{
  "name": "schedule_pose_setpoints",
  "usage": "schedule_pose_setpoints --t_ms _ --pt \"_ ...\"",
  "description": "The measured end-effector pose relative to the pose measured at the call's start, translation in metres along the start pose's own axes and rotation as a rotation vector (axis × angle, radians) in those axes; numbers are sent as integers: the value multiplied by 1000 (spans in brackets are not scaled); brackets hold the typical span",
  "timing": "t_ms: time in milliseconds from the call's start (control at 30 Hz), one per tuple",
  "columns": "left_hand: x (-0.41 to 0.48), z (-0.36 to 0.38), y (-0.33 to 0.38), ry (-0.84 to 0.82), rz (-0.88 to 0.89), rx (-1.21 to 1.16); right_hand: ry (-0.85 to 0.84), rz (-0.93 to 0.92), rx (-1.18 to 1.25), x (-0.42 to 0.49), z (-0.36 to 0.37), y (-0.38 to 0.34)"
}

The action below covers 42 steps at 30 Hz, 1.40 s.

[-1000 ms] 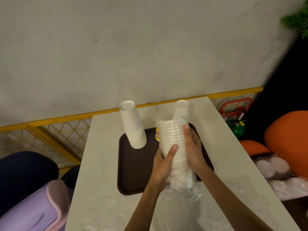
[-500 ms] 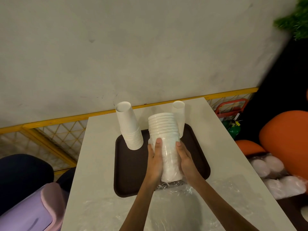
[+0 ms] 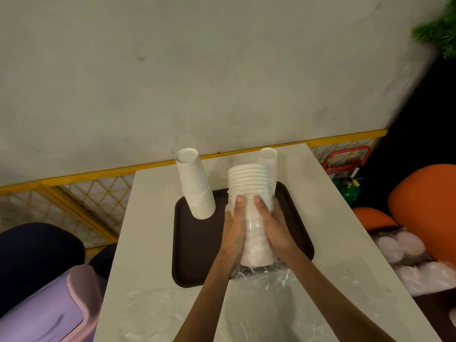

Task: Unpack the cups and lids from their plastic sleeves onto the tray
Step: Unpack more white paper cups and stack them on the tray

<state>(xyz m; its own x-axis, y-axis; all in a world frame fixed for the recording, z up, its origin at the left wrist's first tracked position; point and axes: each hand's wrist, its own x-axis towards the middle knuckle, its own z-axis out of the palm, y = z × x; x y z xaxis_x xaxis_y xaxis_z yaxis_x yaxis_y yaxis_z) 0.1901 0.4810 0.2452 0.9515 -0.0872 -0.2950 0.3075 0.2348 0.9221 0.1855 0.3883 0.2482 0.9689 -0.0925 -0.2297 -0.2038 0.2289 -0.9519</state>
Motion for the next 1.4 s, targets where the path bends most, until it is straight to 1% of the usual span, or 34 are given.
schedule_pose_setpoints --t_ms 67,133,200,267,367,433,500,533,600,667,800,867,967,1033,1067,1133,1233,1300,1400 --pt "-2 0 -2 57 9 41 -9 22 7 -4 0 7" --pt "-5 -1 -4 57 25 40 -34 40 43 -4 -3 9" --pt "-7 -4 -4 4 23 -6 -39 48 98 -2 -7 4" --pt "-7 -6 -4 -54 3 -57 -6 47 138 5 -11 -4" --pt "-7 -8 -6 -110 -40 -83 63 11 57 15 -10 -16" --pt "-7 -7 -6 -138 -48 -126 63 1 8 14 -7 -15" --pt "-11 -1 -1 -105 -63 -187 34 5 4 7 -6 -7" --pt "-12 3 2 -51 -73 -195 17 11 20 4 -6 -3" --pt "-10 6 2 32 -47 -115 -22 5 58 1 -6 1" --pt "-6 2 -2 9 7 6 -67 12 81 2 -9 2" --pt "-7 -2 -1 -63 27 75 -105 30 110 5 -16 0" --pt "-6 -5 1 -75 54 180 -111 40 119 8 -21 1" --pt "-4 -14 9 50 115 289 -151 59 99 11 -29 2" --pt "2 -19 22 161 155 297 -197 74 77 11 -33 1" --pt "6 -21 30 182 177 305 -225 79 63 11 -35 -1" --pt "13 -25 52 124 187 333 -278 86 21 10 -37 -6" --pt "22 -27 82 -108 116 420 -347 114 -41 9 -36 -10" --pt "27 -27 96 -250 55 542 -383 118 -65 8 -34 -13" --pt "34 -26 108 -356 -1 722 -411 113 -73 7 -33 -14"
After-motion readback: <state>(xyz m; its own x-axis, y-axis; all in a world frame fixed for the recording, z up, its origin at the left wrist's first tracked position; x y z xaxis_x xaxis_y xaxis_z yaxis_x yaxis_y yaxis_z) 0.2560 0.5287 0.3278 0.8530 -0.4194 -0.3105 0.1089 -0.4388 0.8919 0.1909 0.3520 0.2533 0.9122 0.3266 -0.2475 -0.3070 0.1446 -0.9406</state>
